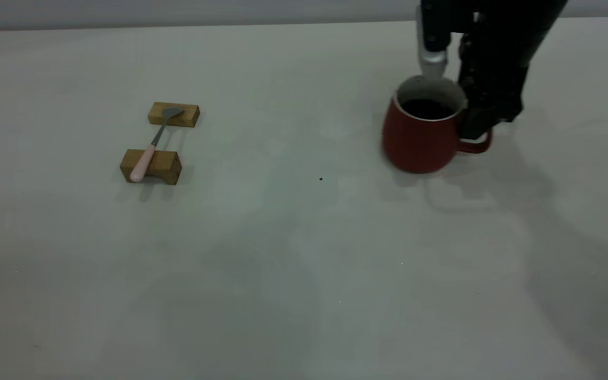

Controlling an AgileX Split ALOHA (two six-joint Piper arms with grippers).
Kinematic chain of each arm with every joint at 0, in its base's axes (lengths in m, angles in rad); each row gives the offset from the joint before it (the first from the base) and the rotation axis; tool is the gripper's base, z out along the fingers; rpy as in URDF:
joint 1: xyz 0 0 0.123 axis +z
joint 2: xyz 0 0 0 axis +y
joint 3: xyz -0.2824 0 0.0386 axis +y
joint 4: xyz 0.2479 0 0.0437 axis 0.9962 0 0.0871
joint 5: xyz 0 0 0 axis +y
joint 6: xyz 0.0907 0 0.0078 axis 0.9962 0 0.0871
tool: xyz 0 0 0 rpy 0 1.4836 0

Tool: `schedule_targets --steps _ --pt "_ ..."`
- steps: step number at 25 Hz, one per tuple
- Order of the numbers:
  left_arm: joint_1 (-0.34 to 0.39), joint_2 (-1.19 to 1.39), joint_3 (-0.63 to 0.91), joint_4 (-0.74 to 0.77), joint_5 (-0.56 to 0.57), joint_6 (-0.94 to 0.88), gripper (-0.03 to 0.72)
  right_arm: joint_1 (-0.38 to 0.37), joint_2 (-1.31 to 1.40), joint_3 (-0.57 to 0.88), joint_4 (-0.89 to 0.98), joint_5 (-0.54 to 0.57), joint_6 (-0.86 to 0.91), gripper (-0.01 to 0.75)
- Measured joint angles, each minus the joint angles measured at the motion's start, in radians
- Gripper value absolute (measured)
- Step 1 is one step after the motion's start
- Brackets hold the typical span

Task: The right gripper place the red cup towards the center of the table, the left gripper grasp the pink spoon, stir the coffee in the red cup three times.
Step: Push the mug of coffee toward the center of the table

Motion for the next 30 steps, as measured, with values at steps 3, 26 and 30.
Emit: schedule_targets --steps 3,26,30 --pt "0.000 0.000 0.000 0.000 0.000 0.000 0.442 0.030 0.000 0.000 0.063 -0.002 0.000 0.635" --pt "0.000 0.000 0.000 0.000 0.000 0.000 0.442 0.182 0.001 0.000 0.367 -0.062 0.000 0.604" --pt "0.000 0.000 0.000 0.000 0.000 0.000 0.442 0.182 0.001 0.000 0.370 -0.050 0.043 0.601"
